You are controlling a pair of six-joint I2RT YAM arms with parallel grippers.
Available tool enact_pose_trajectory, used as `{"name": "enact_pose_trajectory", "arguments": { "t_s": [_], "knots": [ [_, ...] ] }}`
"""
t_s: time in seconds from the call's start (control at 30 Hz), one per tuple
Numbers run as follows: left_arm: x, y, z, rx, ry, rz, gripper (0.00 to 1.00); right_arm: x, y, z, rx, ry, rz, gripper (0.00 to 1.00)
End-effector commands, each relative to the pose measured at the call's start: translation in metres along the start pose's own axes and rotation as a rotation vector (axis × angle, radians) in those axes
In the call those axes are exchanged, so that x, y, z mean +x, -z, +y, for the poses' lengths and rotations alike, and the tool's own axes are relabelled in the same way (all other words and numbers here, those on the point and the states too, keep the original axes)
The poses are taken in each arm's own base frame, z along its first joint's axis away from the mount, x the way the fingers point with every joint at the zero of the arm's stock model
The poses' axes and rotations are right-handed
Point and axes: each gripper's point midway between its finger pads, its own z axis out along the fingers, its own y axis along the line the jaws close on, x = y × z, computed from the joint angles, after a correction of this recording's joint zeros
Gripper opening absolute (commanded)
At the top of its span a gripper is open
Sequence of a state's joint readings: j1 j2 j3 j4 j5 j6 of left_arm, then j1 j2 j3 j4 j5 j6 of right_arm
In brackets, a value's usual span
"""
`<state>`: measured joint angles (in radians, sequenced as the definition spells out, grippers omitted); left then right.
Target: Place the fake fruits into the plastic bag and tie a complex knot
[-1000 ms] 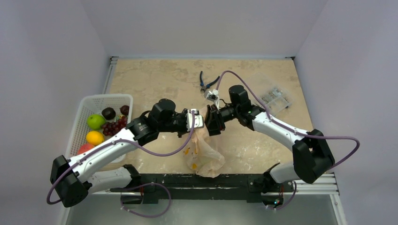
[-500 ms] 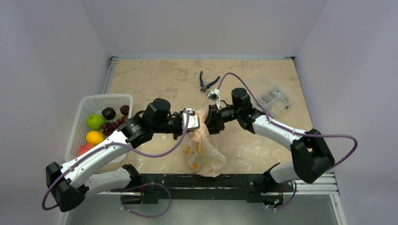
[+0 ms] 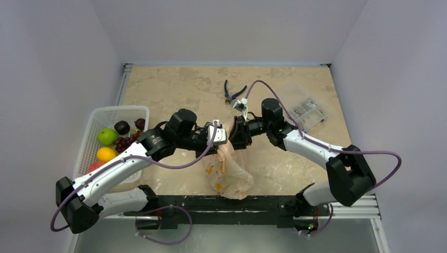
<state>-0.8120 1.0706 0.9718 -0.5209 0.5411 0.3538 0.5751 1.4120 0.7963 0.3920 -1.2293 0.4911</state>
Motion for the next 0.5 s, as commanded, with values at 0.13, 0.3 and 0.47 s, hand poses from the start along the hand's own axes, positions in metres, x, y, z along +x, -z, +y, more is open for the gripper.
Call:
{"name": "enact_pose_trajectory", "arguments": {
  "t_s": [0.13,0.3,0.47],
  "knots": [
    [-0.013,0.001,0.01,-0.042,0.0,-0.03,0.0,-0.004,-0.001,0.017,-0.042,0.086,0.011,0.39],
    [-0.024,0.003,0.012,-0.047,-0.019,-0.059,0.0,-0.002,-0.004,0.01,-0.013,0.091,0.024,0.41],
    [-0.027,0.001,0.013,-0.039,-0.015,-0.062,0.0,-0.007,-0.006,0.008,0.002,0.097,0.013,0.33]
  ]
}}
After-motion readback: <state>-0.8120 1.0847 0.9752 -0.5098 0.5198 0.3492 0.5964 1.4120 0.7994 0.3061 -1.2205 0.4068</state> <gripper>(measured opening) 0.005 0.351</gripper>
